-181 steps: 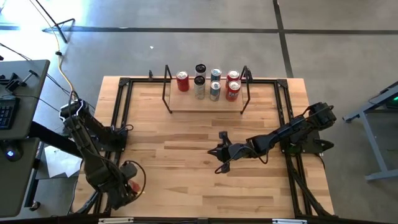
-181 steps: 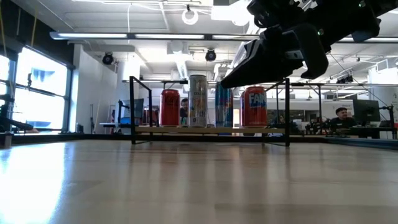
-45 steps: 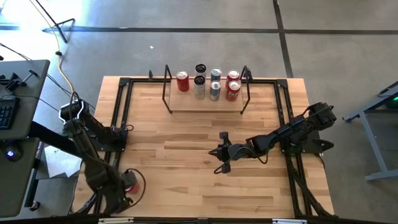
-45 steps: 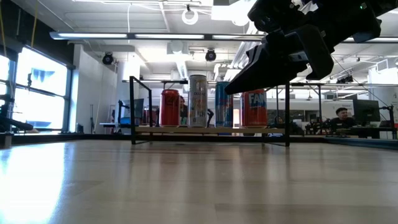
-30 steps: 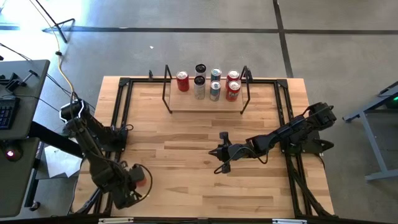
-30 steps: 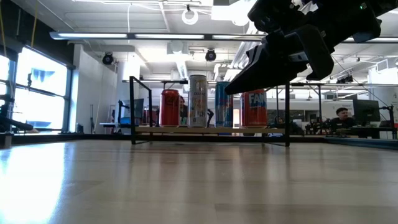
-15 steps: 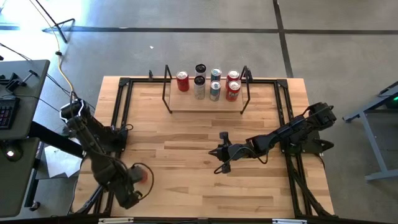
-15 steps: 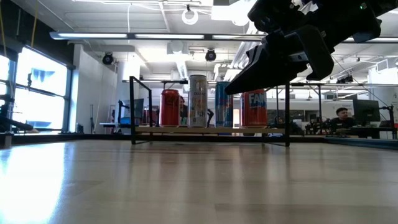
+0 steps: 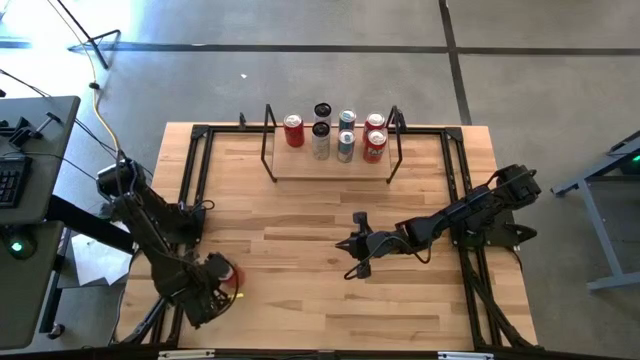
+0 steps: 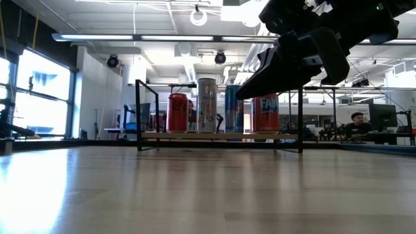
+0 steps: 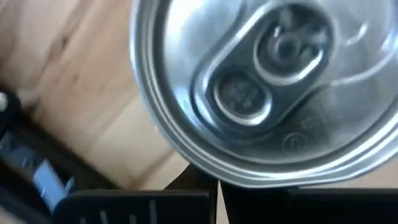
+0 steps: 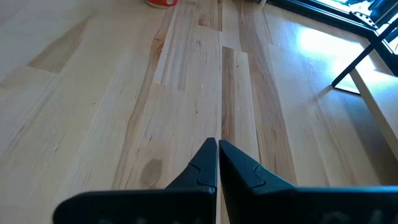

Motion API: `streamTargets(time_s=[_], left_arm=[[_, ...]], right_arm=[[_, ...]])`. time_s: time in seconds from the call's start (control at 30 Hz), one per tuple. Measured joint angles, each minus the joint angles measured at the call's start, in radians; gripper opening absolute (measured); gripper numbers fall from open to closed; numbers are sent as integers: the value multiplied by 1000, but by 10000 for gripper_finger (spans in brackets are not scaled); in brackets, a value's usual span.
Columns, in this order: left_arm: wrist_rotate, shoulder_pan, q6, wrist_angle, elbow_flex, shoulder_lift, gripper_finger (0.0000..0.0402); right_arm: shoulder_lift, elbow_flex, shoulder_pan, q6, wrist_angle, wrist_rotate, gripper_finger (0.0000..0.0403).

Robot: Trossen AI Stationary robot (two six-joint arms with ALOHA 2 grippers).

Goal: Place canned beverage on shelf
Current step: Put the red black soda can on the shelf aligned with the other red black soda can

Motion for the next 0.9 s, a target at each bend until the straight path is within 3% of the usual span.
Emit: streamTargets(time_s=[0.27,0.5,0.73,0.9], left_arm=[[-211,43,25,12,-46,0,0],[-371,130,163,31,-46,0,0],[-465,263,378,69,-46,0,0],[-456,373,590,165,-46,-1,0]], right_arm=[[0,0,0,0,-2,0,0],[0,0,0,0,-3,0,0],[0,0,0,0,-5,0,0],[0,0,0,0,-6,0,0]])
